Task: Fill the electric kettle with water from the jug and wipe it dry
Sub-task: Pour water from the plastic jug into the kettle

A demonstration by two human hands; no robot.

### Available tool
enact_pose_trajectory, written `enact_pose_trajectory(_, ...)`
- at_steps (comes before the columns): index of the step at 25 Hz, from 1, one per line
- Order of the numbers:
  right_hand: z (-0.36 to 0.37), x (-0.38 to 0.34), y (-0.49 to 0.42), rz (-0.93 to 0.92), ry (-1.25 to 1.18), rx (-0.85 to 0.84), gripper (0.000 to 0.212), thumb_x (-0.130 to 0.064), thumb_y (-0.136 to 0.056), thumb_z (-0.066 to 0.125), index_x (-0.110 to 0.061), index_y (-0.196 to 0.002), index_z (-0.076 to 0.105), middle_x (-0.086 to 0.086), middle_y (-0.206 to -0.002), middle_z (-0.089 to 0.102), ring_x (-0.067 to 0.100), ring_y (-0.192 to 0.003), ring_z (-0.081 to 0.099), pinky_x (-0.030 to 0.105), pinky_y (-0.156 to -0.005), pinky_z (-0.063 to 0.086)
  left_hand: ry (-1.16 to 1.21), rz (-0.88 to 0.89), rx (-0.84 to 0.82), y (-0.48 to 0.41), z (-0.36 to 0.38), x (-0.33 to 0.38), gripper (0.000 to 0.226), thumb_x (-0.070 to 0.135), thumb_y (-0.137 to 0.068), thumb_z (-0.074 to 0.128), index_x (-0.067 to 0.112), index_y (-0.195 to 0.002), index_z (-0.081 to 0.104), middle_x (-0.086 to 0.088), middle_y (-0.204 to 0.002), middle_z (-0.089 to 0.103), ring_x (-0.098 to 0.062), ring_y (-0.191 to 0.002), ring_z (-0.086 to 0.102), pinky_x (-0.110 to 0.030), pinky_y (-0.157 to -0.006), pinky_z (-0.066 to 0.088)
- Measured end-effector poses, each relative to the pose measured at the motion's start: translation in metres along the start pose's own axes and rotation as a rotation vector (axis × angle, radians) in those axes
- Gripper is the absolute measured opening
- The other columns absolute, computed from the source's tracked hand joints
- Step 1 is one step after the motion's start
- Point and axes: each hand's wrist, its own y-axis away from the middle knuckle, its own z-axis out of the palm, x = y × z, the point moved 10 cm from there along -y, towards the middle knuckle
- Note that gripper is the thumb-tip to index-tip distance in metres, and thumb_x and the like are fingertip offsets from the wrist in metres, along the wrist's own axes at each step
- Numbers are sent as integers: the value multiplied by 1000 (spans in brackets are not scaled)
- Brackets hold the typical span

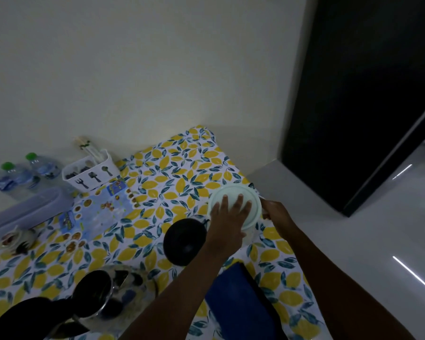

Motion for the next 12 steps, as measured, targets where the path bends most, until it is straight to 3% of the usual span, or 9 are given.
enact_pose_trajectory(4, 18, -7, 25, -92, -65, -99, 28, -48, -82, 60, -22, -74, 65, -11, -59, 64, 1, -53, 59, 21, -56, 46, 84, -17, 27, 31, -5, -10, 81, 40, -92, 56, 30, -153, 3, 2, -164, -1, -39, -149, -3, -57, -119, 12)
enact_pose_trajectory(6, 30, -18, 29, -98, 1, -92, 37, -52, -80, 63, -20, -62, 57, -5, -54, 58, 0, -44, 53, 21, -54, 43, 161, -58, 83, 57, -12, -18, 79, 45, -93, 54, 32, -153, 4, 4, -164, 0, -35, -150, -3, -55, -120, 14)
enact_pose_trajectory(8, 42, -32, 34, -87, 100, -52, 56, -56, -78, 67, -17, -49, 39, 0, -46, 42, 5, -33, 40, 20, -46, 38, 188, -114, 158, 82, -26, -25, 81, 51, -92, 51, 34, -153, 0, 4, -164, 1, -33, -151, -3, -53, -119, 13)
enact_pose_trajectory(12, 83, -71, 54, -221, 54, -128, 59, -61, -68, 71, -23, -44, 33, -6, -40, 32, 9, -34, 34, 16, -35, 31, 66, -259, 148, 120, -53, -47, 104, 48, -87, 62, 32, -149, -20, -3, -164, -11, -40, -149, -5, -57, -118, 10)
